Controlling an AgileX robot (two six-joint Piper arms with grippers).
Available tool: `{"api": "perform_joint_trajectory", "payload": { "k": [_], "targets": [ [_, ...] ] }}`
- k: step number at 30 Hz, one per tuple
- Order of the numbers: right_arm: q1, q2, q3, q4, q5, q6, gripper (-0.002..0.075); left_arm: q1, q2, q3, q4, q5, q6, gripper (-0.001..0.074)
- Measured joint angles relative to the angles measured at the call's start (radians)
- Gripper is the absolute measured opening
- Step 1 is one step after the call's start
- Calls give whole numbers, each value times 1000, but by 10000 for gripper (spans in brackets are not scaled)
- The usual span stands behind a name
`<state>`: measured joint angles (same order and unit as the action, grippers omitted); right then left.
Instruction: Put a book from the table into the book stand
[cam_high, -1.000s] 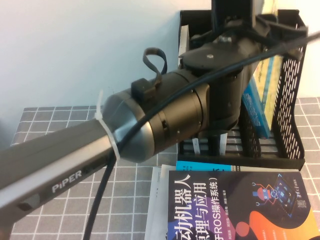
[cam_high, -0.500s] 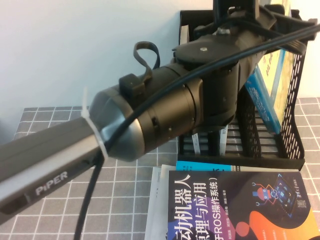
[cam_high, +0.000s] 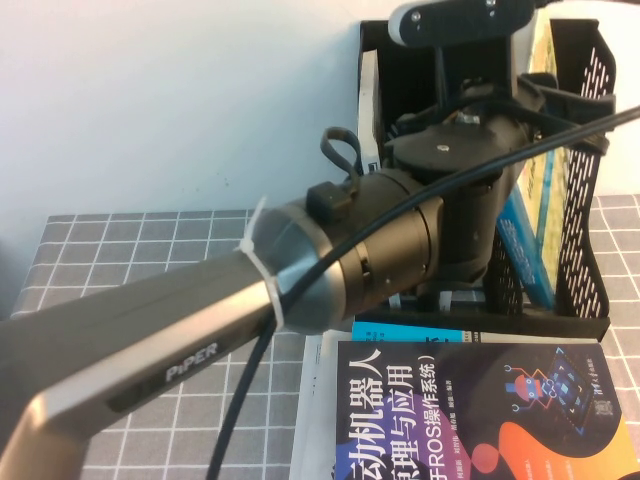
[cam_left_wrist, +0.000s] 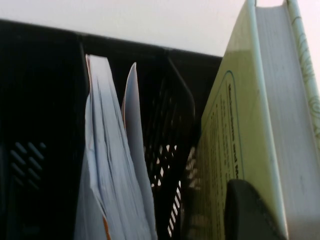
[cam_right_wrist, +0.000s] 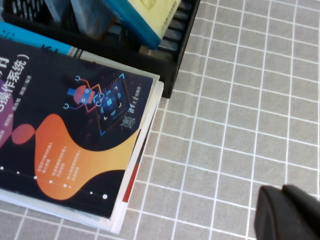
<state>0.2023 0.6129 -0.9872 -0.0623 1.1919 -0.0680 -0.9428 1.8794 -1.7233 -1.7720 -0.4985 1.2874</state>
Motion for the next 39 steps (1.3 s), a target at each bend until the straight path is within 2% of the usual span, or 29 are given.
{"api": "perform_joint_trajectory", "payload": {
  "k": [11, 13, 18, 21, 23, 25, 30, 33, 39],
  "targets": [
    [0, 0, 0, 0, 0, -8, -3, 0, 24, 0, 0, 44, 31, 193],
    [0, 0, 0, 0, 0, -8, -3, 0, 26, 0, 0, 58, 33, 236],
    [0, 0, 8, 4, -3, -12, -3, 8, 3, -18, 3, 102, 64, 433],
    [0, 0, 52, 8, -46, -13, -3, 27, -7, -20, 3, 93, 87, 446],
    [0, 0, 103, 8, -102, -13, -3, 35, -15, -20, 3, 58, 113, 406],
    [0, 0, 159, 8, -168, -13, -3, 38, -38, -20, 1, 18, 155, 333],
    [0, 0, 325, 43, -367, -13, -3, 38, -138, -20, 1, -56, 368, 72],
    [0, 0, 396, 80, -460, -21, -3, 28, -203, -21, 1, -154, 496, 21],
    [0, 0, 465, 102, -582, -178, -3, 26, -373, 51, 1, -368, 655, 2]
  ]
}}
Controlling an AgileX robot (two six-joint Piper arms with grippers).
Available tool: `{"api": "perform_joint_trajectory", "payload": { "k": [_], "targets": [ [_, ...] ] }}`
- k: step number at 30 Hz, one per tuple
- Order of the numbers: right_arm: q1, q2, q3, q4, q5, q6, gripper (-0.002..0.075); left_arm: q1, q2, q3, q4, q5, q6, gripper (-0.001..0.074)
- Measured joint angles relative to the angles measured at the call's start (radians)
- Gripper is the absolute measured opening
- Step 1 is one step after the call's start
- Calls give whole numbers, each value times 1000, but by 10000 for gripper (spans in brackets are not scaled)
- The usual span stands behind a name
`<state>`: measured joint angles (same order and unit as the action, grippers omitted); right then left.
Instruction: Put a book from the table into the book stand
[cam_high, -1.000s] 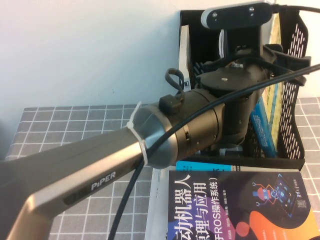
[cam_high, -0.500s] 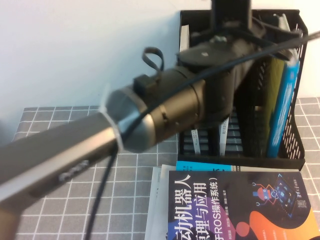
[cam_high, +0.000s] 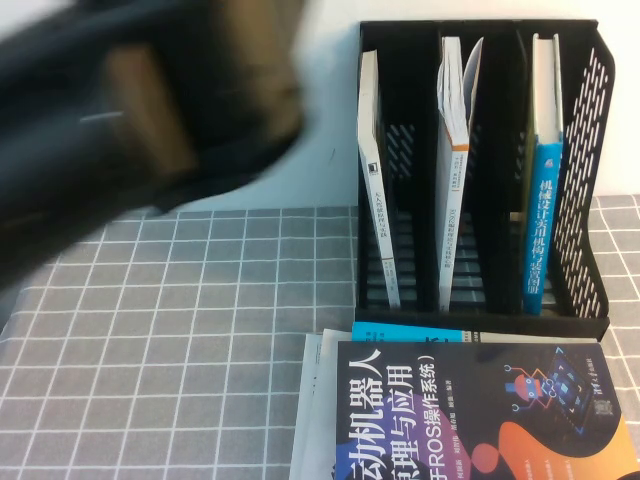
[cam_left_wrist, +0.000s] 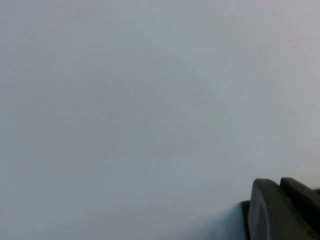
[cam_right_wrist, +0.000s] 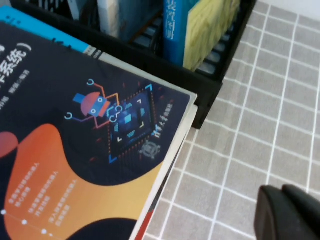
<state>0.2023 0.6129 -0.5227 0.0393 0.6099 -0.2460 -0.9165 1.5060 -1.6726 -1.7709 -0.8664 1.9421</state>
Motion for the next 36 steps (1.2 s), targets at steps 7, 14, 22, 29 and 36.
{"api": "perform_joint_trajectory", "payload": {
  "k": [7, 14, 22, 29, 36],
  "targets": [
    [0, -59, 39, 120, -45, -149, -3, 0, -276, 380, 0, 139, -7, 1],
    [0, -165, 93, 388, 3, -293, -3, 2, -427, 712, 0, 476, -32, 1],
    [0, -212, 187, 493, 67, -354, -3, 2, -432, 809, 7, 579, -93, 1],
    [0, -216, 195, 508, 71, -368, -3, 2, -432, 815, 8, 588, -116, 1],
    [0, -216, 195, 510, 71, -371, -3, 2, -432, 815, 8, 604, -116, 1]
  ]
}}
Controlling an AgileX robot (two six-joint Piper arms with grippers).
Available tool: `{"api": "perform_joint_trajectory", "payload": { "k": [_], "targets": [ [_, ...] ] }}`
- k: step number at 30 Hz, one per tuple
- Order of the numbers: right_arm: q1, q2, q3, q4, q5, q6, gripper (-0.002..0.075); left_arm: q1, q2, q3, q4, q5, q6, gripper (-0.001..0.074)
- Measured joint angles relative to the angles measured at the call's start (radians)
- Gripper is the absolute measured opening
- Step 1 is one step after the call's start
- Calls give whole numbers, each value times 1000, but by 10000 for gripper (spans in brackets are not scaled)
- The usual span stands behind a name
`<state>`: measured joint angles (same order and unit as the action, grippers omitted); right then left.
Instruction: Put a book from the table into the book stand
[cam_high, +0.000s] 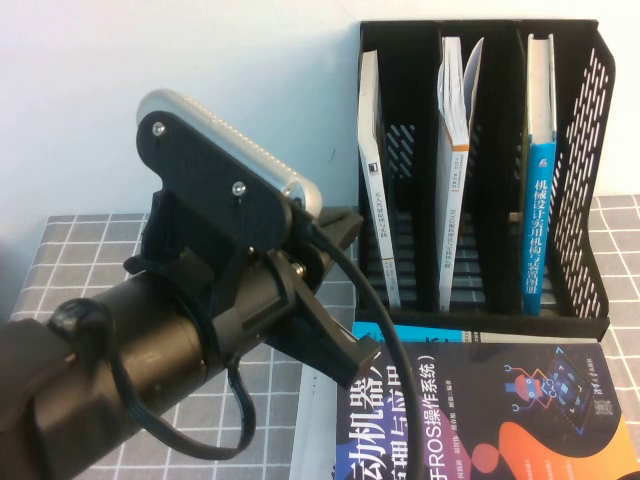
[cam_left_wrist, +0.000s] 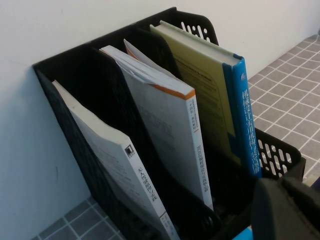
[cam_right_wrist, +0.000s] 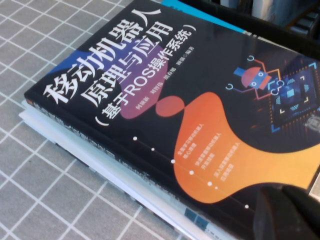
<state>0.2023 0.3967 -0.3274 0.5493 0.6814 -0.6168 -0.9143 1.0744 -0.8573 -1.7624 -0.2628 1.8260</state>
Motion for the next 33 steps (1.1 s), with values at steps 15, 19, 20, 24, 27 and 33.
{"api": "perform_joint_trajectory", "payload": {
  "k": [15, 19, 20, 24, 27, 33],
  "targets": [
    [0, -1, 0, 6, 0, -1, -3, 0, -21, 15, 0, -70, 17, 1],
    [0, -1, 0, 10, 0, -5, -3, 0, -102, 82, 0, -91, 18, 1],
    [0, -1, 0, 10, 0, -5, -3, 0, -132, 108, 0, -101, 18, 1],
    [0, -1, 0, 10, 0, -5, -3, 0, -277, 225, 0, -177, -38, 1],
    [0, -1, 0, 12, 0, -5, -3, 7, -410, 309, -2, -222, -115, 1],
    [0, -1, 0, 13, 0, -5, -3, 148, -655, 459, -2, -164, -293, 1]
  ]
}}
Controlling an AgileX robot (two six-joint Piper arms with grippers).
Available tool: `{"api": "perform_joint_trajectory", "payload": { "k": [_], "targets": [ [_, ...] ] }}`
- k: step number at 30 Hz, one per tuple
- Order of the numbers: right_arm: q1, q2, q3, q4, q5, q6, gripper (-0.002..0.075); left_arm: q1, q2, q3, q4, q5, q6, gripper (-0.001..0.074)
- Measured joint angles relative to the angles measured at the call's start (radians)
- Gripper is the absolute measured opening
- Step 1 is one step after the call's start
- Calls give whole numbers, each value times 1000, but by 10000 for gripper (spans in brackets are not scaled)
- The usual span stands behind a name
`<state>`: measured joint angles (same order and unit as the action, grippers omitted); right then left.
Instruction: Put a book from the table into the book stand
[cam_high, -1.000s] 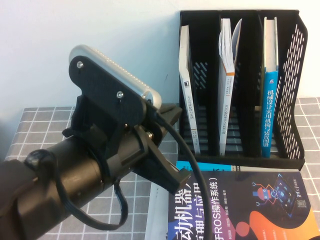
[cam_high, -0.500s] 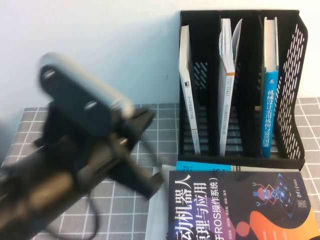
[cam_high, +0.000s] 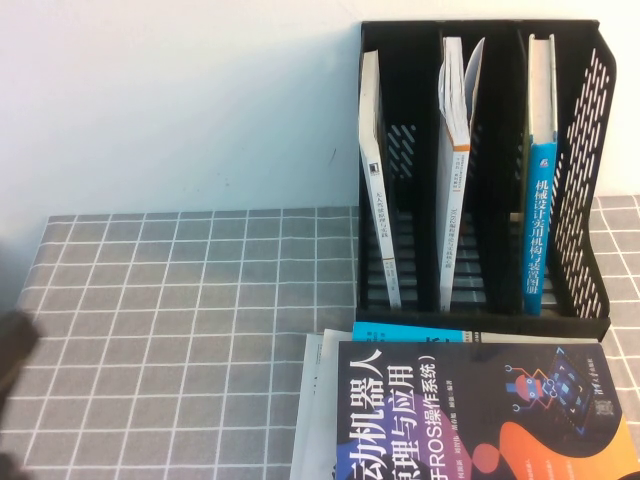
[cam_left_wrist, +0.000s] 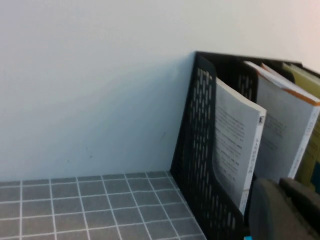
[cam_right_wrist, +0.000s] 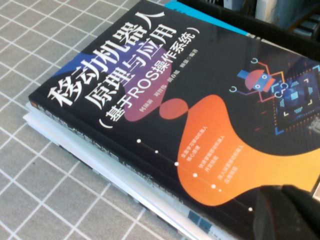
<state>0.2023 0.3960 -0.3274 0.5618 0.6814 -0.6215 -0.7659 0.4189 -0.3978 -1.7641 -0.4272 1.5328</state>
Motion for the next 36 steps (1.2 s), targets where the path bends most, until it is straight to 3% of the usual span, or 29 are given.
{"api": "perform_joint_trajectory", "payload": {
  "k": [13, 18, 24, 26, 32, 34, 36],
  "targets": [
    [0, 0, 0, 0, 0, -3, -3, 576, -297, 246, 8, 312, -143, -1],
    [0, 0, 0, 0, 0, -3, -3, 702, -316, 248, 10, 335, -125, -1],
    [0, 0, 0, 0, 0, -5, -3, 721, -326, 248, 46, 334, -87, -1],
    [0, 0, 0, 0, 0, -5, -3, 721, -326, 248, 227, 334, -239, -1],
    [0, 0, 0, 0, 0, -5, -3, 739, -331, 248, 1263, 414, -1200, -1],
    [0, 0, 0, 0, 0, -5, -3, 741, -349, 253, 1447, 461, -1359, -1],
    [0, 0, 0, 0, 0, -5, -3, 741, -378, 277, 1516, 493, -1413, -1]
  ]
}}
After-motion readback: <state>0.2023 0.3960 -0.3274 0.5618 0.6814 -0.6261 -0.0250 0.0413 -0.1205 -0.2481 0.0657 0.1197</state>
